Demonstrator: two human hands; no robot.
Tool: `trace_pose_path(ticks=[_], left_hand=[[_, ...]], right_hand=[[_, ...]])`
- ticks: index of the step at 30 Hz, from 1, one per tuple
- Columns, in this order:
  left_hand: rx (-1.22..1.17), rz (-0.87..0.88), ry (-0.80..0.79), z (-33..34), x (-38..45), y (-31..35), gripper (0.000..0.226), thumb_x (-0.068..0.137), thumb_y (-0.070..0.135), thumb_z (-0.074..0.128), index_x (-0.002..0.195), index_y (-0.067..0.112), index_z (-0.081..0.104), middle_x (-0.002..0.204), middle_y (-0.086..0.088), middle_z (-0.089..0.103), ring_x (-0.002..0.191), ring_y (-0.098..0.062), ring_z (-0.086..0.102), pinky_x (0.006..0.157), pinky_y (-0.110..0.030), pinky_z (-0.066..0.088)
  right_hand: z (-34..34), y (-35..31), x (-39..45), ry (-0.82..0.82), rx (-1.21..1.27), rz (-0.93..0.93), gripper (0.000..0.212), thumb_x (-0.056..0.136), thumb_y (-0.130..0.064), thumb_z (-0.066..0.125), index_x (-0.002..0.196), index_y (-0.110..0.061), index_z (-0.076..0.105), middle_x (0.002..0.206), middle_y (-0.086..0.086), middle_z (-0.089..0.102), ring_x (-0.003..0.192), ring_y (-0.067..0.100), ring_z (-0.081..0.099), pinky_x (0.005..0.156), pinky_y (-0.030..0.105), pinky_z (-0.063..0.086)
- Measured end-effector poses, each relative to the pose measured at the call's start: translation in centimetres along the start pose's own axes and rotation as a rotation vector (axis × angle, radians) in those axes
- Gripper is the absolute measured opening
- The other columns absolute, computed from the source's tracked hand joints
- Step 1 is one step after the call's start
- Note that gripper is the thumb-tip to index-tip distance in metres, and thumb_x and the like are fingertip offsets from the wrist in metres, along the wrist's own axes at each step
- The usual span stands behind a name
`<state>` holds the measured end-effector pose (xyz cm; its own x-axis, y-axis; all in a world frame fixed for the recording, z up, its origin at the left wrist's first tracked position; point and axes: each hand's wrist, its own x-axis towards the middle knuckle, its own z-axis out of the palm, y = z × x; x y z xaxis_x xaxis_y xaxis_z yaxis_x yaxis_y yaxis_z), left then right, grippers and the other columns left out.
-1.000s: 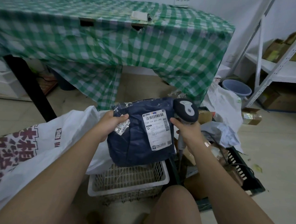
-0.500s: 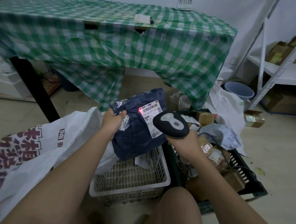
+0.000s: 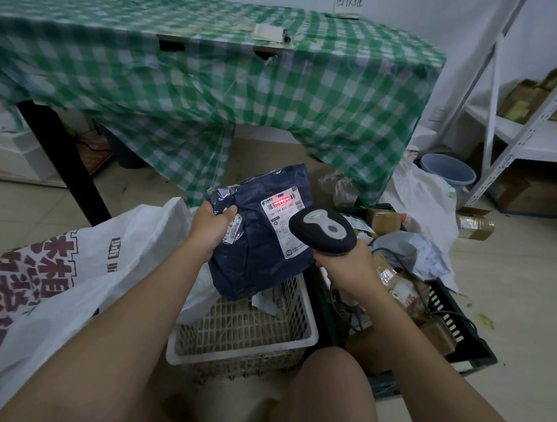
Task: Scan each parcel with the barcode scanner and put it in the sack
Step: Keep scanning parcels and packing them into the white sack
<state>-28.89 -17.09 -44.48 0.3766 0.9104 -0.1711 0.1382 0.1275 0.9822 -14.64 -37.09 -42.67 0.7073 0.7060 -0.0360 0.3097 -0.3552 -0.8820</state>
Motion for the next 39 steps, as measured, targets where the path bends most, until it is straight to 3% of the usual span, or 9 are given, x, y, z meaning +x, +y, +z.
trace_pose_path(ticks=[3, 8, 16, 23, 27, 30, 34, 37, 39], left_hand=[[-0.01, 0.013, -0.011, -0.3, -0.3, 0.2, 0.021, 0.095, 0.016, 0.059, 0.115, 0.021, 0.056, 0.11, -0.004, 0.067, 0.101, -0.025, 0.064, 0.096, -0.045, 0.05], [-0.094, 0.0, -0.077, -1.8, -1.4, 1.1, 0.018, 0.094, 0.017, 0.06, 0.11, 0.024, 0.054, 0.112, -0.003, 0.067, 0.1, -0.022, 0.065, 0.09, -0.038, 0.051], [-0.159, -0.086, -0.118, -7.5, -3.8, 1.1, 0.028, 0.094, 0.015, 0.061, 0.121, 0.008, 0.059, 0.1, -0.007, 0.072, 0.082, -0.021, 0.07, 0.067, -0.028, 0.055], [-0.207, -0.089, -0.098, -11.5, -4.8, 0.8, 0.027, 0.093, 0.016, 0.062, 0.119, 0.009, 0.061, 0.096, -0.007, 0.073, 0.082, -0.021, 0.07, 0.07, -0.029, 0.054], [-0.216, -0.034, -0.079, -12.5, -4.6, 0.7, 0.028, 0.093, 0.016, 0.063, 0.12, 0.011, 0.059, 0.108, -0.011, 0.071, 0.09, -0.025, 0.069, 0.079, -0.034, 0.055], [-0.153, -0.005, -0.071, -12.7, -4.2, 0.2, 0.03, 0.093, 0.025, 0.063, 0.12, 0.014, 0.057, 0.11, -0.007, 0.07, 0.094, -0.022, 0.068, 0.08, -0.033, 0.055], [0.025, 0.033, -0.02, -13.9, -3.7, -0.6, 0.056, 0.087, 0.067, 0.046, 0.11, 0.018, 0.06, 0.112, 0.0, 0.067, 0.104, -0.019, 0.063, 0.095, -0.039, 0.048], [0.331, 0.195, 0.144, -16.0, -3.4, -2.2, 0.034, 0.092, 0.052, 0.053, 0.103, 0.021, 0.061, 0.109, 0.003, 0.062, 0.105, -0.02, 0.058, 0.091, -0.035, 0.045], [0.587, 0.199, 0.027, -17.2, -3.6, -3.0, 0.038, 0.08, 0.053, 0.069, 0.103, 0.024, 0.061, 0.105, 0.003, 0.058, 0.099, -0.019, 0.054, 0.087, -0.037, 0.046]], right_hand=[[0.0, -0.3, 0.1, 0.009, 0.149, -0.002, 0.016, 0.079, -0.005, 0.071, 0.071, -0.014, 0.06, 0.048, -0.013, 0.057, 0.048, -0.001, 0.05, 0.046, 0.014, 0.04], [0.0, -2.0, 0.2, 0.115, 0.34, -0.016, 0.029, 0.078, -0.007, 0.078, 0.102, -0.01, 0.063, 0.089, 0.0, 0.066, 0.072, -0.002, 0.057, 0.051, 0.005, 0.045], [2.7, -5.0, 0.7, -0.062, 0.309, 0.013, 0.035, 0.074, 0.006, 0.076, 0.105, -0.003, 0.064, 0.098, 0.004, 0.064, 0.071, -0.002, 0.056, 0.051, 0.008, 0.047], [5.5, -6.1, 0.6, -0.174, 0.289, 0.037, 0.052, 0.07, -0.003, 0.082, 0.119, -0.005, 0.062, 0.11, 0.003, 0.066, 0.097, 0.015, 0.063, 0.074, 0.024, 0.05], [6.1, -6.9, -0.2, -0.189, 0.294, -0.009, 0.05, 0.07, -0.001, 0.082, 0.116, -0.008, 0.061, 0.107, -0.003, 0.065, 0.092, 0.007, 0.062, 0.066, 0.013, 0.05], [6.2, -6.6, -0.3, -0.157, 0.264, -0.035, 0.049, 0.069, -0.002, 0.083, 0.113, -0.01, 0.063, 0.108, -0.002, 0.067, 0.095, 0.007, 0.063, 0.078, 0.025, 0.05], [5.2, -6.6, -0.6, -0.101, 0.264, -0.05, 0.043, 0.071, -0.002, 0.081, 0.11, -0.011, 0.065, 0.107, 0.0, 0.068, 0.098, 0.013, 0.064, 0.082, 0.032, 0.053], [4.5, -6.8, -0.5, -0.006, 0.266, -0.052, 0.04, 0.071, -0.003, 0.081, 0.107, -0.013, 0.065, 0.112, 0.004, 0.066, 0.105, 0.02, 0.062, 0.09, 0.04, 0.051], [4.5, -7.2, -0.6, 0.031, 0.284, -0.06, 0.038, 0.071, -0.004, 0.082, 0.103, -0.016, 0.065, 0.108, 0.002, 0.067, 0.105, 0.02, 0.062, 0.09, 0.04, 0.051]])
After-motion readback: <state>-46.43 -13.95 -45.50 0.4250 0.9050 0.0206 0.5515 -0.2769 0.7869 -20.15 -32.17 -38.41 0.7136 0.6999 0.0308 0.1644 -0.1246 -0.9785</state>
